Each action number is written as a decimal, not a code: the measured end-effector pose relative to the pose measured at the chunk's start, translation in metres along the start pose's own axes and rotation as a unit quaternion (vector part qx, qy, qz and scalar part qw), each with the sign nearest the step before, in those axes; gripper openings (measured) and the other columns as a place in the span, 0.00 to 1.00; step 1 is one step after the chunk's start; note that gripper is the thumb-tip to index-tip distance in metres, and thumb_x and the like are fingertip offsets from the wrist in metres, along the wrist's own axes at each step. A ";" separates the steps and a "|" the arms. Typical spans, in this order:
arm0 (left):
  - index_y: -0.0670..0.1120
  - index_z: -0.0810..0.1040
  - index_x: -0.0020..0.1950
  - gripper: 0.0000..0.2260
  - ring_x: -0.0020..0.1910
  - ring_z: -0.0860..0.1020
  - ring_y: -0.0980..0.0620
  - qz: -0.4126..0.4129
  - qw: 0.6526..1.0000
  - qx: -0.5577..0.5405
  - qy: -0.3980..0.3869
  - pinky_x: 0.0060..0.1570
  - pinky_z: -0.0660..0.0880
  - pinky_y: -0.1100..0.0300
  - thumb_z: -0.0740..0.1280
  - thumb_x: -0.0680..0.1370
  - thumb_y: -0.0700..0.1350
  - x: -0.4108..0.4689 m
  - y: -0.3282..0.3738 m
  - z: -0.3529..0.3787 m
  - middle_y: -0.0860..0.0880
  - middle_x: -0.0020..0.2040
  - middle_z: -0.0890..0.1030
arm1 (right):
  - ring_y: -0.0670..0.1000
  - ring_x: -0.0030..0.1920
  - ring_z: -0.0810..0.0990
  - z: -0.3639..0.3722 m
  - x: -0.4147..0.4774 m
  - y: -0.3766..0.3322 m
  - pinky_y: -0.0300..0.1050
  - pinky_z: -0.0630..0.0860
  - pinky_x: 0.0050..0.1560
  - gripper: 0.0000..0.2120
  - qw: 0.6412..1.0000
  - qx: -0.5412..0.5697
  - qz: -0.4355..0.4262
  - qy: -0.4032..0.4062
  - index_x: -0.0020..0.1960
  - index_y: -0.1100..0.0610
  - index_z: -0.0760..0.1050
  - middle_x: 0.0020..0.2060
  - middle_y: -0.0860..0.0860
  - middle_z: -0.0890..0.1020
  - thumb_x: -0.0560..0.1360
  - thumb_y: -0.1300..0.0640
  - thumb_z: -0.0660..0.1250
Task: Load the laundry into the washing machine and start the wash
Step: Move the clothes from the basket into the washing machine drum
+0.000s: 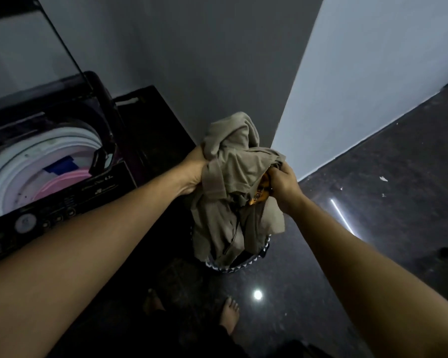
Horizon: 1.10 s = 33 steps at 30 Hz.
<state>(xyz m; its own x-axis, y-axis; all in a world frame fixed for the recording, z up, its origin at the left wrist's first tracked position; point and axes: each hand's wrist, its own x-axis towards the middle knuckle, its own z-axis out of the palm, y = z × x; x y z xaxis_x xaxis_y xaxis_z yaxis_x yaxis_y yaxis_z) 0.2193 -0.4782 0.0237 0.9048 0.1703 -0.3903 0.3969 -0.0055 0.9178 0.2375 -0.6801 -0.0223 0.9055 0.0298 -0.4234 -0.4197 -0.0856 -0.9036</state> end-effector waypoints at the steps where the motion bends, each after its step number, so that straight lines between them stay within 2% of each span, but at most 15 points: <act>1: 0.40 0.74 0.66 0.12 0.47 0.79 0.59 0.014 1.000 0.020 0.007 0.34 0.75 0.73 0.64 0.82 0.39 0.002 -0.004 0.000 0.52 0.47 0.79 | 0.57 0.50 0.84 -0.001 0.004 0.006 0.55 0.85 0.48 0.15 1.000 0.001 0.000 0.004 0.61 0.53 0.78 0.50 0.55 0.85 0.80 0.63 0.58; 4: 0.44 0.77 0.63 0.16 0.46 0.80 0.56 -0.003 0.999 0.043 0.027 0.37 0.76 0.69 0.73 0.77 0.42 0.007 -0.017 -0.005 0.51 0.49 0.82 | 0.54 0.55 0.83 -0.009 0.013 0.023 0.57 0.82 0.58 0.14 0.997 -0.073 -0.003 0.028 0.59 0.48 0.78 0.53 0.51 0.84 0.76 0.56 0.61; 7: 0.45 0.77 0.61 0.14 0.50 0.80 0.53 -0.016 0.997 0.036 0.064 0.43 0.77 0.64 0.73 0.77 0.42 0.013 -0.025 -0.014 0.50 0.51 0.82 | 0.53 0.52 0.82 -0.018 0.009 0.032 0.58 0.81 0.56 0.13 0.975 -0.209 -0.012 0.072 0.56 0.48 0.78 0.50 0.49 0.84 0.75 0.49 0.61; 10: 0.49 0.77 0.57 0.11 0.49 0.80 0.53 -0.016 0.996 0.039 0.078 0.46 0.78 0.62 0.71 0.77 0.38 0.018 -0.032 -0.020 0.51 0.49 0.81 | 0.58 0.48 0.82 -0.024 0.009 0.039 0.60 0.81 0.51 0.14 0.957 -0.280 -0.004 0.082 0.54 0.53 0.78 0.47 0.54 0.83 0.74 0.49 0.60; 13: 0.49 0.79 0.60 0.14 0.49 0.81 0.54 -0.015 0.995 0.060 0.081 0.47 0.78 0.61 0.73 0.76 0.38 0.023 -0.037 -0.025 0.51 0.50 0.83 | 0.60 0.47 0.83 -0.022 0.014 0.043 0.61 0.84 0.47 0.10 0.977 -0.198 0.041 0.070 0.50 0.52 0.76 0.49 0.57 0.83 0.74 0.51 0.60; 15: 0.50 0.79 0.61 0.15 0.50 0.81 0.53 -0.025 0.993 0.070 0.090 0.47 0.78 0.60 0.72 0.76 0.39 0.026 -0.043 -0.027 0.51 0.51 0.83 | 0.61 0.44 0.84 -0.016 0.012 0.039 0.59 0.85 0.42 0.07 0.993 -0.093 0.058 0.049 0.51 0.54 0.75 0.49 0.61 0.83 0.76 0.58 0.60; 16: 0.51 0.78 0.61 0.15 0.50 0.81 0.52 -0.035 0.992 0.073 0.093 0.48 0.78 0.59 0.72 0.76 0.39 0.027 -0.044 -0.028 0.51 0.52 0.83 | 0.60 0.41 0.83 -0.014 0.012 0.036 0.58 0.85 0.41 0.08 0.997 -0.056 0.049 0.030 0.53 0.56 0.75 0.48 0.62 0.82 0.77 0.63 0.60; 18: 0.50 0.78 0.63 0.16 0.51 0.81 0.50 -0.049 0.991 0.074 0.098 0.50 0.79 0.57 0.71 0.76 0.39 0.027 -0.050 -0.029 0.49 0.53 0.83 | 0.60 0.40 0.83 -0.014 0.010 0.030 0.57 0.85 0.41 0.13 0.999 -0.045 0.018 -0.013 0.57 0.57 0.76 0.47 0.64 0.83 0.77 0.68 0.59; 21: 0.49 0.78 0.62 0.16 0.52 0.81 0.50 -0.049 0.991 0.066 0.101 0.46 0.78 0.60 0.71 0.76 0.39 0.025 -0.053 -0.031 0.49 0.52 0.82 | 0.60 0.42 0.86 -0.021 0.011 0.030 0.52 0.84 0.37 0.15 0.993 -0.112 0.009 -0.039 0.58 0.57 0.77 0.47 0.61 0.85 0.75 0.67 0.61; 23: 0.48 0.77 0.60 0.16 0.51 0.80 0.51 -0.036 0.992 0.084 0.084 0.43 0.76 0.62 0.71 0.75 0.37 0.022 -0.049 -0.032 0.51 0.50 0.82 | 0.62 0.44 0.86 -0.032 0.020 0.043 0.50 0.83 0.35 0.16 0.987 -0.158 0.037 0.004 0.57 0.56 0.78 0.47 0.60 0.85 0.70 0.63 0.62; 26: 0.49 0.74 0.60 0.20 0.47 0.79 0.56 -0.019 0.992 0.127 0.004 0.42 0.76 0.64 0.73 0.73 0.32 0.012 -0.031 -0.036 0.51 0.49 0.81 | 0.63 0.49 0.84 -0.051 0.039 0.072 0.60 0.85 0.43 0.17 0.973 -0.177 0.094 0.116 0.53 0.49 0.77 0.50 0.57 0.83 0.65 0.51 0.62; 29: 0.48 0.76 0.59 0.23 0.50 0.81 0.53 -0.008 0.988 0.149 -0.050 0.48 0.80 0.59 0.73 0.70 0.29 0.005 -0.020 -0.037 0.48 0.51 0.83 | 0.63 0.53 0.81 -0.044 0.033 0.072 0.63 0.81 0.55 0.12 0.956 -0.161 0.151 0.193 0.51 0.54 0.76 0.53 0.58 0.81 0.70 0.51 0.61; 33: 0.45 0.77 0.64 0.26 0.55 0.83 0.49 -0.016 0.986 0.140 -0.095 0.56 0.80 0.53 0.76 0.68 0.31 0.005 -0.020 -0.042 0.46 0.54 0.85 | 0.65 0.57 0.80 -0.038 0.036 0.074 0.64 0.80 0.59 0.15 0.938 -0.111 0.205 0.258 0.60 0.61 0.76 0.58 0.61 0.79 0.80 0.53 0.60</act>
<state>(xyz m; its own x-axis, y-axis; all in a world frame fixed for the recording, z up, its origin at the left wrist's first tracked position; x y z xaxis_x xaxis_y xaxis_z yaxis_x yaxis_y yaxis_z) 0.2092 -0.4356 0.0068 0.8933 -0.0120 -0.4493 0.4285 -0.2791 0.8594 0.2418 -0.7230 -0.1019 0.6055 -0.5310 -0.5929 -0.7673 -0.1916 -0.6120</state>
